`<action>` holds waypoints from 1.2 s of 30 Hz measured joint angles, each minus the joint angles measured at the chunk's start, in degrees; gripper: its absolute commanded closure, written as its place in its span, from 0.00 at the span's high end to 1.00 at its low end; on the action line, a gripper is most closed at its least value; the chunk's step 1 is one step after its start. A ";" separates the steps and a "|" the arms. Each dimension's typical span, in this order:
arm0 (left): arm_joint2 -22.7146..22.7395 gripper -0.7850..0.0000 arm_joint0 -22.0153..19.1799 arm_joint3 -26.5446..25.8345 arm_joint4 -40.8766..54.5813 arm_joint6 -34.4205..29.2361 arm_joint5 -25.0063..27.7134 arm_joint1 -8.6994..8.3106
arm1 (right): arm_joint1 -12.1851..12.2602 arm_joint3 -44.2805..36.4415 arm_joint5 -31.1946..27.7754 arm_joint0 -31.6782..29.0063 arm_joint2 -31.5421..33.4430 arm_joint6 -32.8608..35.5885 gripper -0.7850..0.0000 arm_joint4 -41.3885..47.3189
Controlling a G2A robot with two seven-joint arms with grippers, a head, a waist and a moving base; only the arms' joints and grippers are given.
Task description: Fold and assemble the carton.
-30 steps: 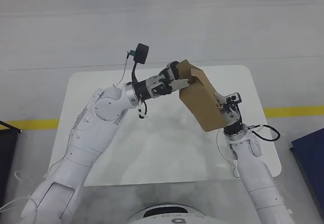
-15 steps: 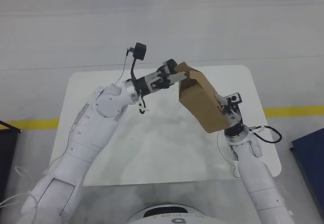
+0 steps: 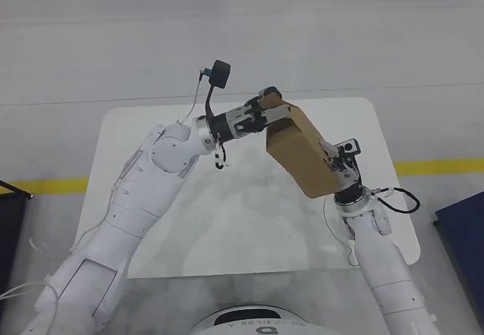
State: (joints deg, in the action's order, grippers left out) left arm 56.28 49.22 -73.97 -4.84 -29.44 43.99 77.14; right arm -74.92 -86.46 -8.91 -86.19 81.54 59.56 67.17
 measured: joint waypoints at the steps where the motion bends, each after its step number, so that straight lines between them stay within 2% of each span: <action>1: 0.14 0.33 0.05 -0.09 0.12 -0.14 0.14 -0.05 | 0.00 0.05 0.09 0.07 -0.01 -0.08 0.00 -0.10; 6: 0.64 0.31 0.69 -1.00 0.02 -1.30 0.33 -0.37 | -0.03 0.58 0.46 0.74 -0.32 -1.03 0.00 -0.93; 15: 2.16 0.37 2.36 -3.69 -5.00 -2.46 -0.73 -1.22 | -0.21 1.77 0.47 1.81 -0.86 -3.00 0.00 -1.17; 21: 2.87 0.38 4.06 -6.55 -11.23 -0.03 -2.10 -1.59 | -0.28 1.01 0.12 1.61 -0.98 -3.18 0.00 -1.24; 36: 3.27 0.46 6.33 -8.13 -13.57 2.90 -1.38 -2.01 | -0.20 -1.88 0.28 -0.44 -0.19 -3.14 0.00 -0.92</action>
State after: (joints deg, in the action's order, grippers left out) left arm 59.55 55.55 -82.10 -18.41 -26.54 42.61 75.13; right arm -75.12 -88.35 -8.63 -86.63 81.35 56.42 66.25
